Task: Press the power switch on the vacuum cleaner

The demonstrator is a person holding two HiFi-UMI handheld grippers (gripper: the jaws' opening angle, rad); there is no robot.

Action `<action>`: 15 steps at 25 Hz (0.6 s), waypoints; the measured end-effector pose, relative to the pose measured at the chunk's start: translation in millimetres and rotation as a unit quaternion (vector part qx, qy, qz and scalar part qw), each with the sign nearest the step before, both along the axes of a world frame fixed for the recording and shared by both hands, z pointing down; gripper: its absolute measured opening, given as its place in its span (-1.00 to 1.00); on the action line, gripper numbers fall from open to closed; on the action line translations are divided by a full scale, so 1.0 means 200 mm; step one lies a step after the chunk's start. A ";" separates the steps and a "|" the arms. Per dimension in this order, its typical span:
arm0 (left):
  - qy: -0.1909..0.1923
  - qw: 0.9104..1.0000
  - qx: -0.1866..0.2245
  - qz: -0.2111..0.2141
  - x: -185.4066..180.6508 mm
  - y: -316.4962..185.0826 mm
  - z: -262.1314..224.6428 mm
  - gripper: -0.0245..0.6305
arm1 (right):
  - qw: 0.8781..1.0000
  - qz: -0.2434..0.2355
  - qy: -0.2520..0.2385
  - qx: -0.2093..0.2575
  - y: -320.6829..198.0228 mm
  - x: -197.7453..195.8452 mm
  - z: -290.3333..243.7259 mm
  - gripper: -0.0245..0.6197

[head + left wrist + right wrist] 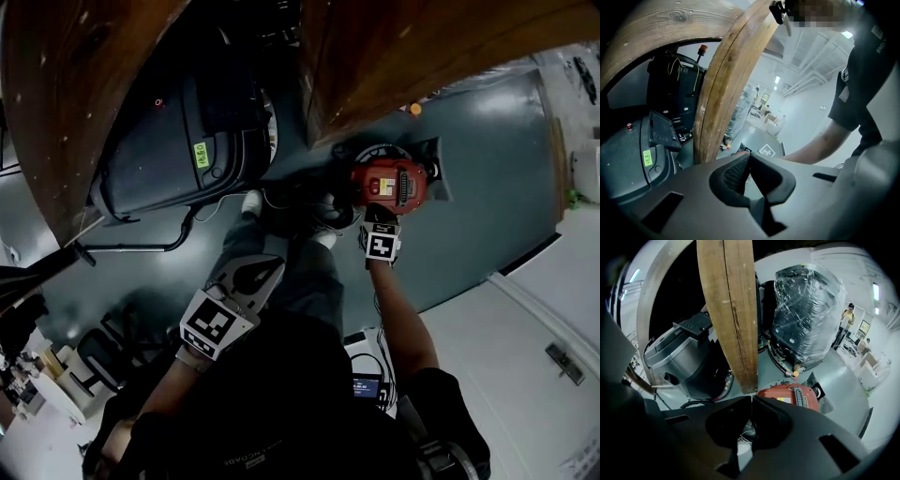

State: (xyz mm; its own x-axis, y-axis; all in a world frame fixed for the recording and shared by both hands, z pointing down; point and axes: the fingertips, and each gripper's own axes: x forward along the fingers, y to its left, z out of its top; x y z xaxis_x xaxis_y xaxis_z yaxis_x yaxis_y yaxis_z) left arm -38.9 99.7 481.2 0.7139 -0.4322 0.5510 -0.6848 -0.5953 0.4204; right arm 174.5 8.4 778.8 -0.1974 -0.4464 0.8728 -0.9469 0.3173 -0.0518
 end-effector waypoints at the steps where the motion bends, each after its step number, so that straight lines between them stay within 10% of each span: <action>1: 0.004 1.000 0.005 0.005 0.00 -0.01 -0.03 -0.88 | 1.000 0.001 0.000 0.010 0.00 -0.02 -0.07 -0.84; 15: 0.065 0.992 0.057 0.092 0.06 -0.25 -0.35 -0.88 | 0.984 0.066 -0.075 0.148 -0.05 -0.26 -1.15 -0.84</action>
